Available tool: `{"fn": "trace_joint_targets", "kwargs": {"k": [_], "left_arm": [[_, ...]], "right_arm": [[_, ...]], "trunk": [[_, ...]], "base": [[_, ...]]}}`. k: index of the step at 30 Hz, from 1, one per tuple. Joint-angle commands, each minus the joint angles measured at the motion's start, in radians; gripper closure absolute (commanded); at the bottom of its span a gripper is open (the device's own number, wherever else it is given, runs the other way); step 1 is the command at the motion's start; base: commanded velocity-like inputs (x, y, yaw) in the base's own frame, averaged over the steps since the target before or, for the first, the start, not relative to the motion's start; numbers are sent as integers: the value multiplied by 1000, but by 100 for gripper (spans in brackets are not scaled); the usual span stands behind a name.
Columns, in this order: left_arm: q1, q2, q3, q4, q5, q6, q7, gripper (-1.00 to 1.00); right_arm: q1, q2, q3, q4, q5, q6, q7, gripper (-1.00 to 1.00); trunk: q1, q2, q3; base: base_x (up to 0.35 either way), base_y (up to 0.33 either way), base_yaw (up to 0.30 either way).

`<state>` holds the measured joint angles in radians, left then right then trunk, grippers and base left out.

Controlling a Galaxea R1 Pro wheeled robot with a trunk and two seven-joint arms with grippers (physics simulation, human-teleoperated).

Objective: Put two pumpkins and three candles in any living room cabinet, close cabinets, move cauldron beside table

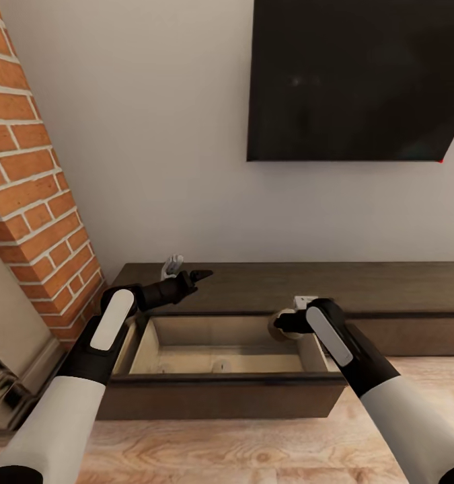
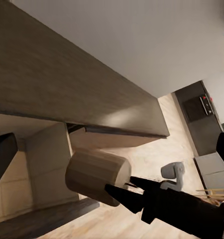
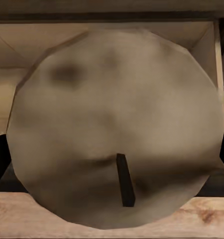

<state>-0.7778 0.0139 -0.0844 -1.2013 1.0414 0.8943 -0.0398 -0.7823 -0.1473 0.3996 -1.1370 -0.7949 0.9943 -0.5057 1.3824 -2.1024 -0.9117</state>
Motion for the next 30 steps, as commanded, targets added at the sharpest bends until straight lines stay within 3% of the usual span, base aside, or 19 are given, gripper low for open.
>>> {"fn": "trace_joint_targets", "kwargs": {"k": [1,4,9,10,15,17,19,30], "left_arm": [[0,0,0,0,0,0,0,-100],[0,0,0,-1,0,0,0,-100],[0,0,0,-1,0,0,0,-100],[0,0,0,-1,0,0,0,-100],[0,1,0,-1,1,0,-2,-100],[0,1,0,-1,2,1,-2,-100],[0,1,0,-1,3,1,-2,-100],[0,0,0,-1,5,1,-2,-100]], "right_arm": [[0,1,10,7,3,-1,2,100],[0,2,32,79,3,-10,5,100],[0,6,34,124,3,-14,6,100],[0,24,35,158,4,-14,5,100],[0,41,37,219,2,-15,6,100],[0,90,63,286,5,-25,6,100],[0,107,68,309,6,-41,6,100],[0,117,70,321,-3,-51,6,100]], "trunk": [[0,0,0],[0,0,0],[0,0,0],[0,0,0],[0,0,0],[0,0,0],[0,0,0],[0,0,2]], "base": [[62,-24,0],[74,-42,0],[261,-147,0],[300,-159,0],[238,-125,0],[35,-13,0],[111,78,0],[222,171,-66]]}}
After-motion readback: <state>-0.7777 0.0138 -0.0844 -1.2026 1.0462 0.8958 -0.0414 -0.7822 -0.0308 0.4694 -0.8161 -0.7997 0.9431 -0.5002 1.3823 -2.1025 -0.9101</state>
